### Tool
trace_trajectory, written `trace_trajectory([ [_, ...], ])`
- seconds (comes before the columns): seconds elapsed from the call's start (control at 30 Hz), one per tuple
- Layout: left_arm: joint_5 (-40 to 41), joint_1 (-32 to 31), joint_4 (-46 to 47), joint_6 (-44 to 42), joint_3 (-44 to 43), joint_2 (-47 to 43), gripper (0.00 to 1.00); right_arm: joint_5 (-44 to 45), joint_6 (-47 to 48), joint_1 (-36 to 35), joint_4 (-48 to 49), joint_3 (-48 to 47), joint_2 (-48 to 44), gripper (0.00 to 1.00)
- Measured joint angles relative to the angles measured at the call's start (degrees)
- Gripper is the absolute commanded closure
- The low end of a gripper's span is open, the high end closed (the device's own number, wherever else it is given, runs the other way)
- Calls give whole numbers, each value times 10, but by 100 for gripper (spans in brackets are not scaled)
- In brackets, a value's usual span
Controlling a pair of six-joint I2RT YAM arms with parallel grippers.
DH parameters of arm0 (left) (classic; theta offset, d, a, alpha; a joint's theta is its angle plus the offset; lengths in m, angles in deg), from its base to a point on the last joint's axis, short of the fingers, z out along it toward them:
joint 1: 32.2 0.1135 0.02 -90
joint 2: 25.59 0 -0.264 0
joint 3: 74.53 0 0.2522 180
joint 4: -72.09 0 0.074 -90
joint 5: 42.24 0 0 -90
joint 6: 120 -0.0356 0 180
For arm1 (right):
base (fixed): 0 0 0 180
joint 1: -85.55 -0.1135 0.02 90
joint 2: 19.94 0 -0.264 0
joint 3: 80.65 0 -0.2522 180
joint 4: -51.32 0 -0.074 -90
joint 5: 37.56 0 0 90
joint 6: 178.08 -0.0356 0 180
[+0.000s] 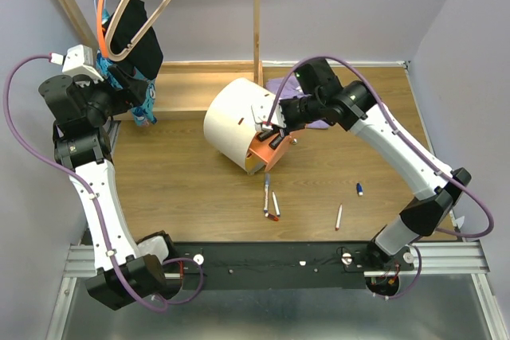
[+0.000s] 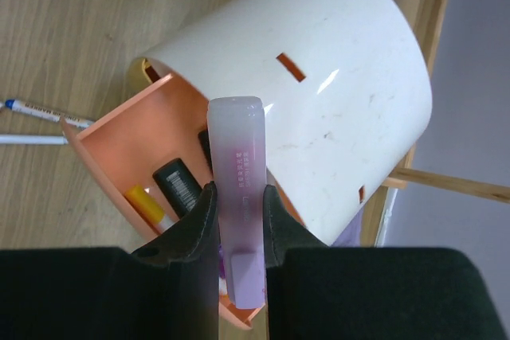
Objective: Sort the stationery into containers
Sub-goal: Place the pen in the drawer.
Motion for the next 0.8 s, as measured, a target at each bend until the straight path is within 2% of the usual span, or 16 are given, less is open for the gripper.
trace_trajectory([
  [0.17,-1,0,1,0,3,0,13,15,23,0,-6,27,-4,42],
  [0.27,-2,0,2,0,4,0,13,22,17,0,2,28,-6,39],
  [0.47,-4,0,6,2,4,0,13,30,-17,0,35,28,-30,38],
  [0.57,-5,0,6,6,4,0,14,33,-98,0,86,35,-59,38],
  [0.7,-12,0,5,9,6,0,15,105,-332,0,208,106,-150,39],
  [0.73,-14,-2,6,9,10,-1,15,149,-412,0,229,130,-178,40],
  [0.8,-16,-9,5,9,21,-3,15,199,-502,0,246,170,-220,45],
])
